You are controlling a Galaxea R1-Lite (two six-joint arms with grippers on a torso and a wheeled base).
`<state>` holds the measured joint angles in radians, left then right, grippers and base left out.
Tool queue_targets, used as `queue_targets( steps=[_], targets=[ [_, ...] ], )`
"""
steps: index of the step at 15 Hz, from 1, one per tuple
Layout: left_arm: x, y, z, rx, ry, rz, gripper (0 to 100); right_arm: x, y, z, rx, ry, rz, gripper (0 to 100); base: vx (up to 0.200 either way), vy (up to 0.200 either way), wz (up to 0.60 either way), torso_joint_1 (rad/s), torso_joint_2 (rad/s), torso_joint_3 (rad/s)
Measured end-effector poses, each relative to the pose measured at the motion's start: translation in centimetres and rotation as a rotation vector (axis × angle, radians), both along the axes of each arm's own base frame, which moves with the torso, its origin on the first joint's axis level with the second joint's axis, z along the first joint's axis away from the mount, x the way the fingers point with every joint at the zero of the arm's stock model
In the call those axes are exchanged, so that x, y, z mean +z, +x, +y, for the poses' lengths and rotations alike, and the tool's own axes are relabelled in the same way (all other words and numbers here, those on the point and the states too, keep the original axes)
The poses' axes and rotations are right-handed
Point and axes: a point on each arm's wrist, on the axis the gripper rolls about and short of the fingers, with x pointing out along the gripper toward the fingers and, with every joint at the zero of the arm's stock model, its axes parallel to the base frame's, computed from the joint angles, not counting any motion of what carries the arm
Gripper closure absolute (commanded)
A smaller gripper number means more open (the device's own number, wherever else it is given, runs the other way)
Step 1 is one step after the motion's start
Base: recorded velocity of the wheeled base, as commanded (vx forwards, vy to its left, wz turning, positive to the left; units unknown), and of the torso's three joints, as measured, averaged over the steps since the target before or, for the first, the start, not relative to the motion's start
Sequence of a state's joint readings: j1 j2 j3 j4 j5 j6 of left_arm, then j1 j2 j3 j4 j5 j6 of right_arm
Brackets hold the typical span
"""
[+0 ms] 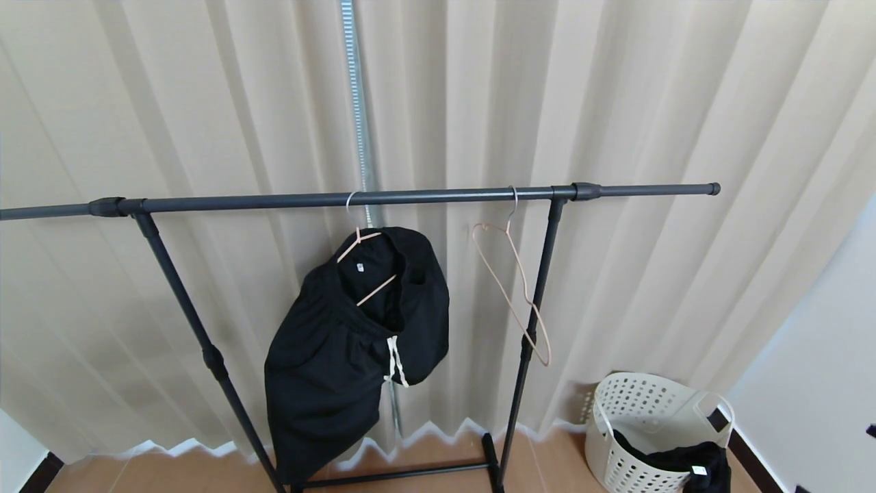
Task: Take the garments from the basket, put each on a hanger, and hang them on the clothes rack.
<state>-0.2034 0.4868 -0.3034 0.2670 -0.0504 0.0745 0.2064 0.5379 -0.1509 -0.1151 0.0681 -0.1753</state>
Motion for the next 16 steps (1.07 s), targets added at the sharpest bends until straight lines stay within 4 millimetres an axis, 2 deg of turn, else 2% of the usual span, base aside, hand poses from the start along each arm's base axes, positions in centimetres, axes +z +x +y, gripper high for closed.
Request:
queue_targets(
  steps=[2, 4, 6, 11, 16],
  targets=[
    [-2.5, -2.4, 0.4, 0.04, -0.005, -0.019, 0, -2.6, -2.0, -0.5, -0.065, 0.054, -0.02, 0, 0.0, 0.0, 0.0, 0.0, 0.0, 0.0],
    [-3.7, -3.4, 0.5, 0.087, -0.009, -0.048, 0, -4.0, -3.0, -0.7, -0.148, 0.13, -0.046, 0, 0.0, 0.0, 0.0, 0.0, 0.0, 0.0],
    [-4.1, -3.7, 0.5, 0.125, -0.006, -0.081, 0, -4.4, -3.4, -0.8, -0.174, 0.138, -0.087, 0, 0.0, 0.0, 0.0, 0.0, 0.0, 0.0],
    [-4.4, -4.3, 0.0, 0.372, 0.015, -0.14, 0, -4.6, -4.9, -0.8, -0.263, 0.161, -0.268, 0, 0.0, 0.0, 0.0, 0.0, 0.0, 0.0],
    [-4.4, -4.5, -0.1, 0.356, -0.005, -0.165, 0, -4.8, -5.3, -0.8, -0.269, 0.166, -0.31, 0, 0.0, 0.0, 0.0, 0.0, 0.0, 0.0]
  ],
)
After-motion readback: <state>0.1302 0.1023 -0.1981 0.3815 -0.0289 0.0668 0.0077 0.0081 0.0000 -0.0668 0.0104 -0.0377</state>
